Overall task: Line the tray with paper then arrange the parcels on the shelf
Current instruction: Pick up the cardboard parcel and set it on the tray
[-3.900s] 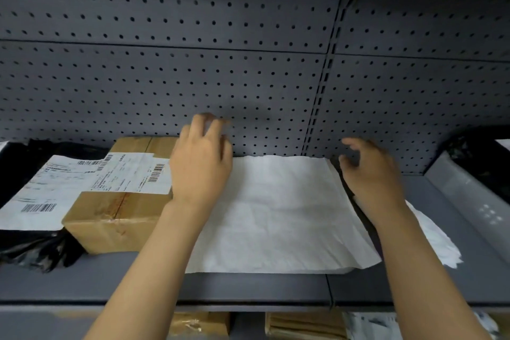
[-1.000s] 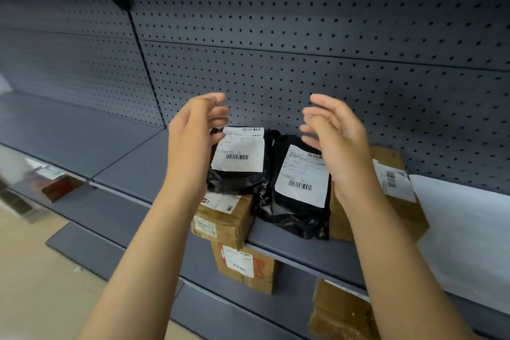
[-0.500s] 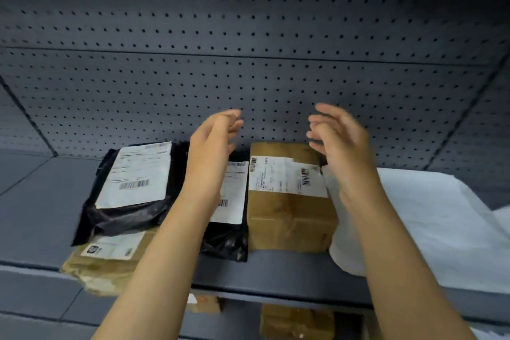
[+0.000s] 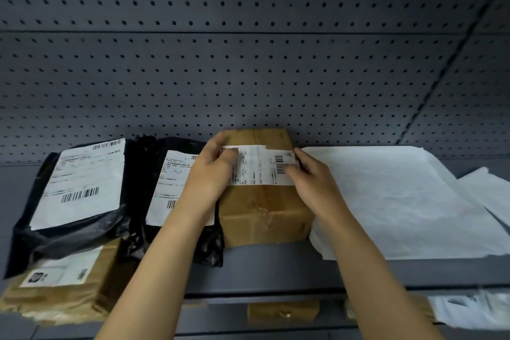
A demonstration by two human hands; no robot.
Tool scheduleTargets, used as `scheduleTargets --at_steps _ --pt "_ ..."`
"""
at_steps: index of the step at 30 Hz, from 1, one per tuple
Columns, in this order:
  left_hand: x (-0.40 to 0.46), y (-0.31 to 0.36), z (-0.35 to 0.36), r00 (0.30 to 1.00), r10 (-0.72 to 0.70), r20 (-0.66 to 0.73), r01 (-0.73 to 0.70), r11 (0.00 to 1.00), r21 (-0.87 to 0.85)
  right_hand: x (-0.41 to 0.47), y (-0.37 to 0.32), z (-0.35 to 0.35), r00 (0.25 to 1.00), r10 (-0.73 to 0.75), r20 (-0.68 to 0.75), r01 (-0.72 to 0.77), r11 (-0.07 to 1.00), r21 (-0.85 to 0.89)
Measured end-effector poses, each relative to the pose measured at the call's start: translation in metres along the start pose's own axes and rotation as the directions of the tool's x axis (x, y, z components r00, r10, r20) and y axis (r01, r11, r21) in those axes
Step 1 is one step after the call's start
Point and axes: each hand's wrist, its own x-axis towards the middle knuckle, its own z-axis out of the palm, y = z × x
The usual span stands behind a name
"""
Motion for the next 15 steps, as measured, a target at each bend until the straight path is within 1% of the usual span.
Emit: scheduleTargets --at_steps 2,4,6,8,10,12,15 --pt "-0.002 0.001 0.001 1.0 -0.025 -0.008 0.025 0.999 -0.024 -0.002 -0.002 0.001 1.0 0.011 -0.024 -0.011 1.0 -0.005" --pt "-0.006 0.006 -0.003 0.996 -0.094 -0.007 0.092 0.984 -0.151 -0.007 -0.007 -0.001 0.998 0.011 -0.057 -0.009 1.0 0.03" --pt "-0.009 0.012 -0.008 0.996 -0.091 -0.019 0.082 0.958 -0.276 -0.016 -0.017 -0.006 0.996 -0.012 -0.093 0.02 0.996 0.09" --pt "-0.013 0.02 -0.016 0.997 -0.034 -0.063 0.01 0.935 -0.354 -0.026 -0.029 -0.013 0.989 -0.05 -0.141 0.07 0.988 0.137" --pt "-0.021 0.034 -0.022 0.997 0.039 -0.066 -0.063 0.906 -0.418 -0.036 -0.043 -0.02 0.975 -0.097 -0.2 0.135 0.972 0.19" --pt "-0.034 0.052 -0.026 0.992 0.124 -0.012 -0.119 0.911 -0.395 -0.046 -0.057 -0.026 0.957 -0.142 -0.253 0.205 0.948 0.243" --pt "-0.052 0.073 -0.032 0.968 0.248 0.048 -0.22 0.922 -0.32 -0.06 -0.077 -0.034 0.924 -0.239 -0.299 0.32 0.911 0.259"
